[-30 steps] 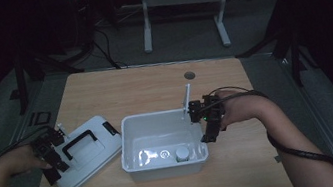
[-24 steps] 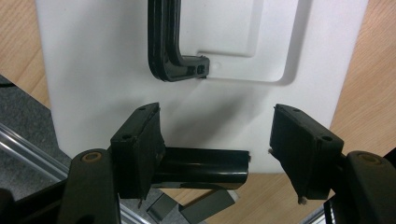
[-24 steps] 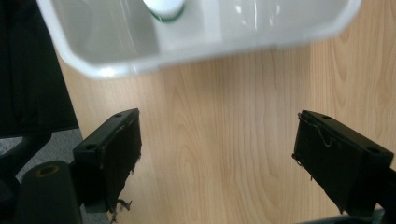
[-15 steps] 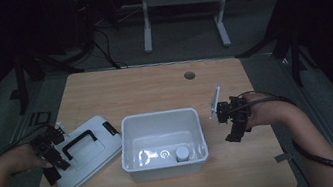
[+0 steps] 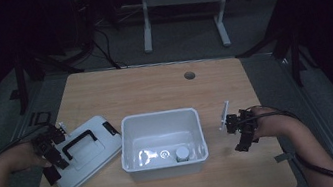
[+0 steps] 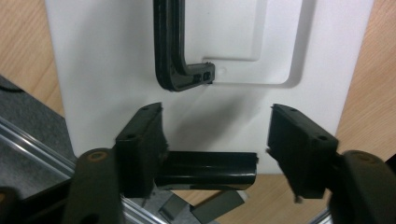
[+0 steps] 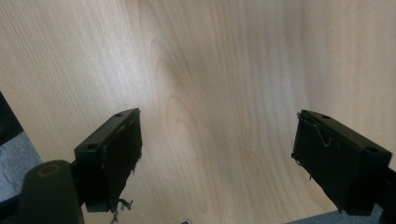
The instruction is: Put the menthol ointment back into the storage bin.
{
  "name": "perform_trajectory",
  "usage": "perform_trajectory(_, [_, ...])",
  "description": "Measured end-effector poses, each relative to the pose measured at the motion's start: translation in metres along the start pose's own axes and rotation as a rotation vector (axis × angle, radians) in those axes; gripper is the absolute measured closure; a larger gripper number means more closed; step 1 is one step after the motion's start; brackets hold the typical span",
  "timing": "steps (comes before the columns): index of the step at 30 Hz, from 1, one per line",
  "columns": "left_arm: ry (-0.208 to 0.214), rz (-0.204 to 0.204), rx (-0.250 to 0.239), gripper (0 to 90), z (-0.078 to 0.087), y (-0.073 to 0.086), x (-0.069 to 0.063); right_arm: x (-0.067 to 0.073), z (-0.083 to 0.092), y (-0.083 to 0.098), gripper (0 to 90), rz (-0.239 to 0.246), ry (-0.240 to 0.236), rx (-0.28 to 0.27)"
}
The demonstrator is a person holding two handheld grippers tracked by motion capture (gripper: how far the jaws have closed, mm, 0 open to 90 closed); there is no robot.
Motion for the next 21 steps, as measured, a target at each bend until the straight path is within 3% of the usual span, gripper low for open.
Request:
perform_trajectory(9, [-0.036,-0.023,0.011,42.3,-0.003,-0.016,0.006,0.008,-0.016,0.011,15.3,-0.01,-0.026,0.029])
perform_trajectory(15, [-0.045,-0.035,0.032,54.1,-0.009,-0.024,0.007,0.008,-0.015,0.012,15.5,-0.014,-0.028,0.03])
perform_trajectory(18, [-0.05,-0.051,0.061,64.9,-0.015,-0.024,0.006,0.007,-0.016,0.013,15.5,-0.011,-0.025,0.034])
perform_trajectory(21, [-0.048,-0.034,0.065,72.1,-0.015,-0.024,0.007,0.007,-0.016,0.013,15.5,-0.013,-0.026,0.038])
Point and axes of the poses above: each handheld gripper's, and its own axes: z roughly backward along the jaws, y roughly out of its underside, x roughly to its left, the point moved 8 cm from there along -z, roughly forward along the jaws, and after that the axes turned 10 degrees about y, right-handed, at the moved point
